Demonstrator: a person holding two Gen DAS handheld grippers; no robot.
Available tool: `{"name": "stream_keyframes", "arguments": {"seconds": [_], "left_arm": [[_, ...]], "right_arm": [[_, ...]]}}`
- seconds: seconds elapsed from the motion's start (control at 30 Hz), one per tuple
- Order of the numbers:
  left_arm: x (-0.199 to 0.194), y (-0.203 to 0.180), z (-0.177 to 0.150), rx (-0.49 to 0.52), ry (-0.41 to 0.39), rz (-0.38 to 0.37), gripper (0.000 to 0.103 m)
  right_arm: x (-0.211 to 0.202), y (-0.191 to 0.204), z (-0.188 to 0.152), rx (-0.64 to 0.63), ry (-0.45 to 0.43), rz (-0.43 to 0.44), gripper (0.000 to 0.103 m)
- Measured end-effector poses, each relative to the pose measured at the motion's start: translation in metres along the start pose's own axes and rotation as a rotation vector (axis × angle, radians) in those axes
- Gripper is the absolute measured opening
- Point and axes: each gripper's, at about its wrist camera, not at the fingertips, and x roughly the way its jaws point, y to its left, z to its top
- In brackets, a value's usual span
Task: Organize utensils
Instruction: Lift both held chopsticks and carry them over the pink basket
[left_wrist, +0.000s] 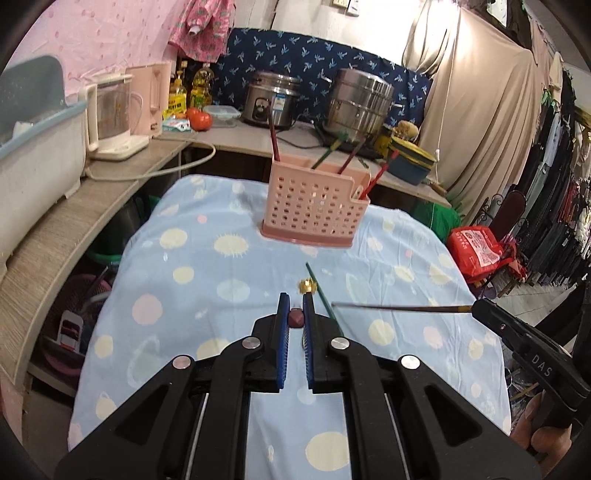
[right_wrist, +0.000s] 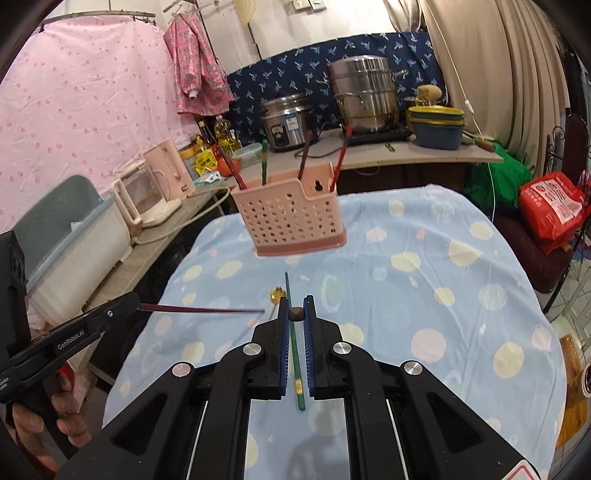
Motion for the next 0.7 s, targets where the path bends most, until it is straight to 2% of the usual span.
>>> {"name": "stream_keyframes", "arguments": {"seconds": [0.43,0.7], "left_arm": [[-0.010,-0.004,0.080,0.047,-0.121,0.010,0.007],[0.003,-0.004,0.136,0.051,-0.169,0.007,0.007]], "right_arm": [[-0.004,0.010,0.072,-0.037,-0.091,0.035,0.007],[0.011,0.008,0.138,0.013,-0.172,0.085,0.007]]}}
